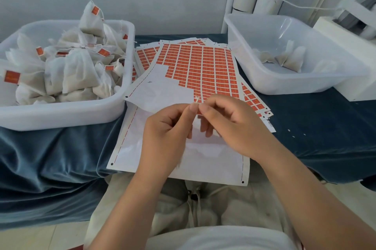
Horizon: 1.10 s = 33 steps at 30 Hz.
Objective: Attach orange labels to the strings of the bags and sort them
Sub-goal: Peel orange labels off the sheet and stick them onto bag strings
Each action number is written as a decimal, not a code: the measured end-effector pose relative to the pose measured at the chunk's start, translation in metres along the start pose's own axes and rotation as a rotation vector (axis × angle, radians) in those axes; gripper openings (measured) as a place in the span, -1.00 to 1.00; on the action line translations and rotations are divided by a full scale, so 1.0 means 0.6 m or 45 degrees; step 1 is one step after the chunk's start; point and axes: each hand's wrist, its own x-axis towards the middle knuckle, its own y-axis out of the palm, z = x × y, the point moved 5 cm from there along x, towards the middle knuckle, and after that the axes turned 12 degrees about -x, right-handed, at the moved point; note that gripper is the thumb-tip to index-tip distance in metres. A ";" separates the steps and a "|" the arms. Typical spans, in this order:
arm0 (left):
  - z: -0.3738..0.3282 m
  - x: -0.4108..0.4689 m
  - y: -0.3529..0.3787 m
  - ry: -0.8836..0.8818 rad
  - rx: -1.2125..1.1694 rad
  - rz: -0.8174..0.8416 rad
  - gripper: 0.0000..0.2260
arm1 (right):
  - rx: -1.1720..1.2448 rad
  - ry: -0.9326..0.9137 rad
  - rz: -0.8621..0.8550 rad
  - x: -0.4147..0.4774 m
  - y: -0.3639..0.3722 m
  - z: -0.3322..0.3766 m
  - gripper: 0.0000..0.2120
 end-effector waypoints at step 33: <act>-0.026 0.007 -0.012 -0.179 -0.160 0.239 -0.84 | 0.179 -0.071 -0.037 -0.005 0.001 0.019 -0.85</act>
